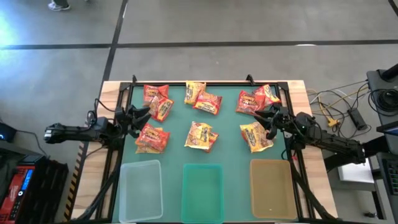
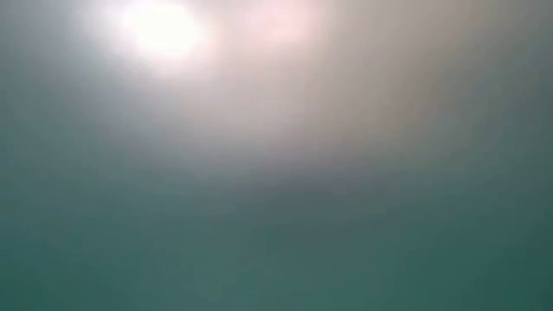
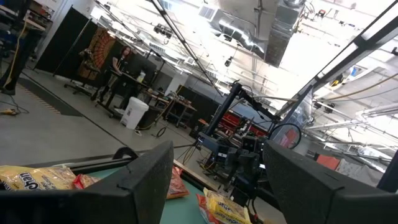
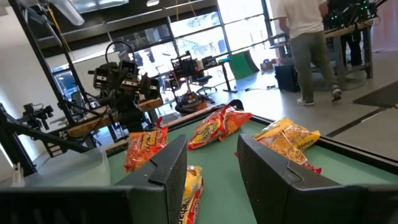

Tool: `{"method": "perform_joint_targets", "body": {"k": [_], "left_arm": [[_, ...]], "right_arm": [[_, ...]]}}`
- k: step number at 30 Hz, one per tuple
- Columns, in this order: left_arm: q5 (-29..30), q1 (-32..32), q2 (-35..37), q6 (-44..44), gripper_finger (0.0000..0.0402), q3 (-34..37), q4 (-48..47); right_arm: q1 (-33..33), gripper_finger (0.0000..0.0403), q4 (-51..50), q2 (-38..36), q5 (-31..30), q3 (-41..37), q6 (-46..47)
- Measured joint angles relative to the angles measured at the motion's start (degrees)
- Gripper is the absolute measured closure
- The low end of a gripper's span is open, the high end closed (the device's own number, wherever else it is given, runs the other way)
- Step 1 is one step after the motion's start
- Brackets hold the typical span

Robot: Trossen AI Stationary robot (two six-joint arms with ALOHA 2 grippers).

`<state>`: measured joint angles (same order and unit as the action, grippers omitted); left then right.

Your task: Sort Maruchan noodles

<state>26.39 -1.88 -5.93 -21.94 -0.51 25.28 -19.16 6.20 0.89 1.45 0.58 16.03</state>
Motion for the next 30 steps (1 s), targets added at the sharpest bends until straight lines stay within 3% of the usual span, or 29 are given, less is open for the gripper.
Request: {"method": "perform_joint_targets", "body": {"k": [5,12,17,30], "left_arm": [[0.0,0.0,0.0,0.0,0.0169,0.0,0.0],[1.5,0.0,0.0,0.0,0.0169,0.0,0.0],[3.1,0.0,0.0,0.0,0.0169,0.0,0.0],[3.1,0.0,0.0,0.4,0.0169,0.0,0.0]], "right_arm": [[0.0,0.0271,0.5,0.0,-3.3,0.0,0.0],[0.0,0.0271,0.5,0.0,-3.4,0.0,-0.1],[0.0,0.0271,0.4,0.0,-9.5,0.0,1.0],[0.0,0.0271,0.0,0.0,-8.6,0.0,1.0]]}}
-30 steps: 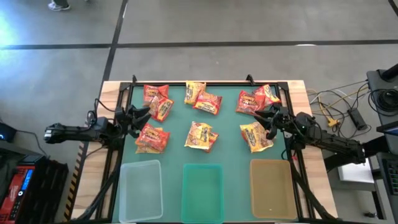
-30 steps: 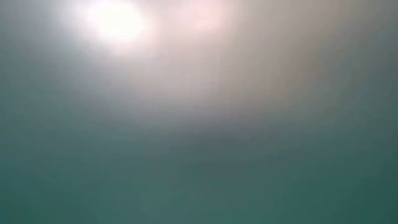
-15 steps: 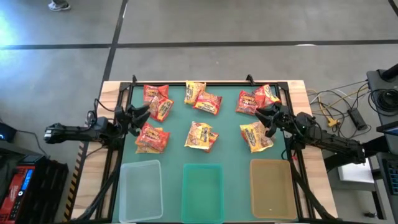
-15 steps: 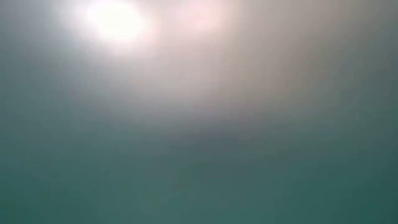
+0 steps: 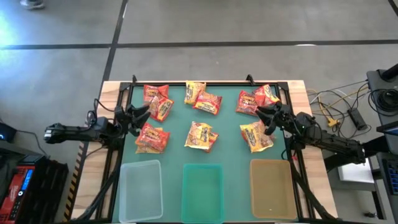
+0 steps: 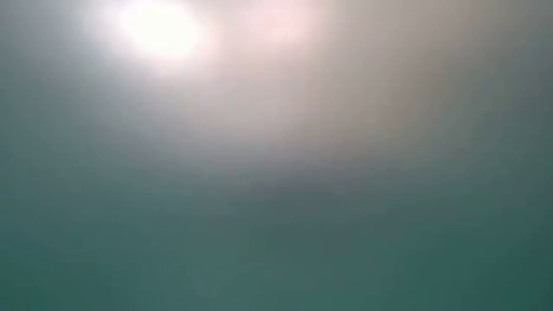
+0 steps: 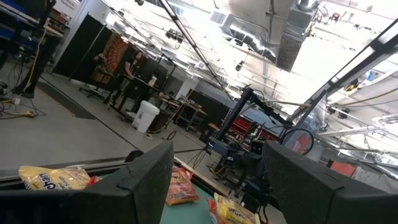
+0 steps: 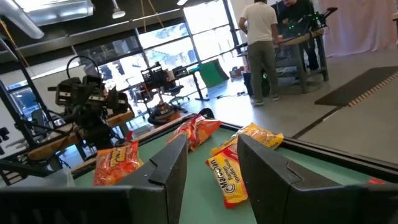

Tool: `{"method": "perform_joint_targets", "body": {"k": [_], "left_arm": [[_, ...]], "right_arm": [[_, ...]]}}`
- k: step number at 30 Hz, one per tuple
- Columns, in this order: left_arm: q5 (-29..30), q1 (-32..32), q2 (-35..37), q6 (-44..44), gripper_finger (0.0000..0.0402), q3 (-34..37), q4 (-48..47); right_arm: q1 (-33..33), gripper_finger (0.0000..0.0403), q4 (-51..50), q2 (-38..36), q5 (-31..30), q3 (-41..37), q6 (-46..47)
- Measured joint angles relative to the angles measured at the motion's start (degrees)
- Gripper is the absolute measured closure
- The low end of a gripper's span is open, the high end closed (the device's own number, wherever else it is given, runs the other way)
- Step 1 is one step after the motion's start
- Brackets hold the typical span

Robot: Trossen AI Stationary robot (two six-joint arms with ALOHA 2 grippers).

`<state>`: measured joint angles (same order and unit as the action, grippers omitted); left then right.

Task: Sort Maruchan noodles
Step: Put the yellow noodle pack into the orange bin

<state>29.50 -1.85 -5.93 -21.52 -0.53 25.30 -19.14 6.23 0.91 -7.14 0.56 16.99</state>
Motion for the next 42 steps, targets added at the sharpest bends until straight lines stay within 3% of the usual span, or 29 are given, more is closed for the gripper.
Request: {"method": "perform_joint_targets", "body": {"k": [17,23,31,38,42], "left_arm": [[0.0,0.1,0.0,-1.5,0.0169,0.0,0.0],[4.1,0.1,0.0,-3.7,0.0169,0.0,0.9],[-1.9,0.1,-0.9,-7.1,0.0169,0.0,2.5],[-2.0,0.1,-4.4,-6.9,0.0169,-0.5,4.1],[-2.0,0.1,-8.9,-2.0,0.0169,-5.0,4.0]], "right_arm": [[0.0,0.0271,0.0,0.0,-0.4,0.0,-0.3],[0.0,0.0271,0.0,0.0,-0.4,0.0,1.2],[0.0,0.0271,2.6,0.0,0.1,0.0,6.8],[0.0,0.0271,5.1,0.0,1.4,0.0,7.1],[0.0,0.0271,4.4,0.3,1.2,1.2,6.0]]}}
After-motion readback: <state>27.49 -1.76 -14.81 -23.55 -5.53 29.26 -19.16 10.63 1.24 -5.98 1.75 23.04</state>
